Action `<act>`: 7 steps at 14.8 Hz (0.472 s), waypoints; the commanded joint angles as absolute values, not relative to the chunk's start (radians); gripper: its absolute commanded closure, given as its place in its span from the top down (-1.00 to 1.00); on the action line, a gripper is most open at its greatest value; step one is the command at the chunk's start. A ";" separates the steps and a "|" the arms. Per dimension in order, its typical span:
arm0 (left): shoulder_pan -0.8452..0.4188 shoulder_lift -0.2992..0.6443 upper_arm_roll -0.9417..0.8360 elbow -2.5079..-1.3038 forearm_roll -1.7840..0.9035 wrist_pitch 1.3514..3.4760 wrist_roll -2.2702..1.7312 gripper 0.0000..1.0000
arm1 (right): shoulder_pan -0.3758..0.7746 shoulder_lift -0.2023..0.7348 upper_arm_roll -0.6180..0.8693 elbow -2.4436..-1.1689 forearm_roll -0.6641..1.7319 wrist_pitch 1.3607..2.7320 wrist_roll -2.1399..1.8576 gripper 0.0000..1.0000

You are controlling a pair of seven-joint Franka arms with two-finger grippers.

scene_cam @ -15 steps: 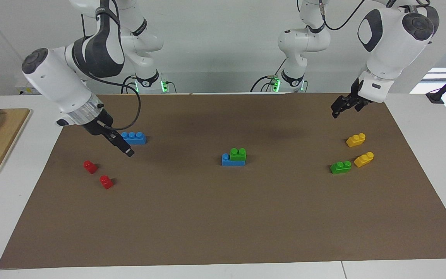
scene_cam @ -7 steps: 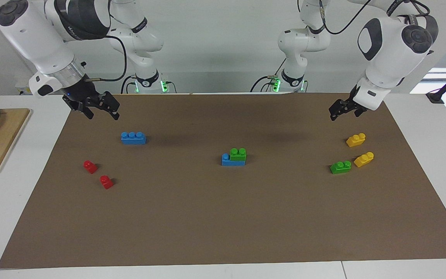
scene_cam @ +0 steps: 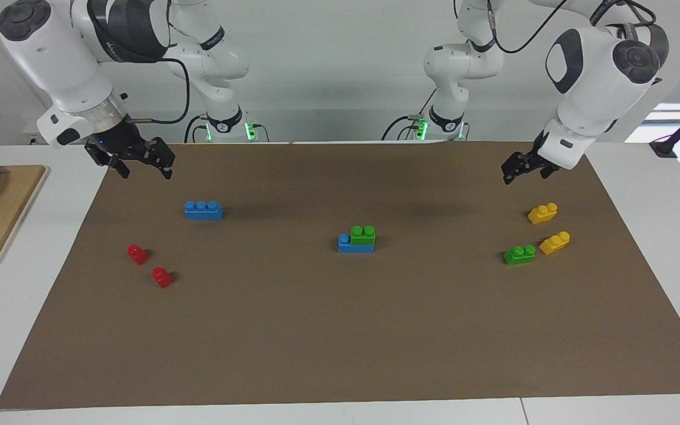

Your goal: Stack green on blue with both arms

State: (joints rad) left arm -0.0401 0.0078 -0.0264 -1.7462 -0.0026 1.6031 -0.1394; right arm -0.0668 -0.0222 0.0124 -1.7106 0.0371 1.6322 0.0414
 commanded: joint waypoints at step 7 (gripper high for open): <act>-0.028 -0.021 -0.034 -1.744 -0.012 1.577 -0.038 1.00 | -0.078 -0.029 0.015 -1.713 -0.005 1.641 0.037 1.00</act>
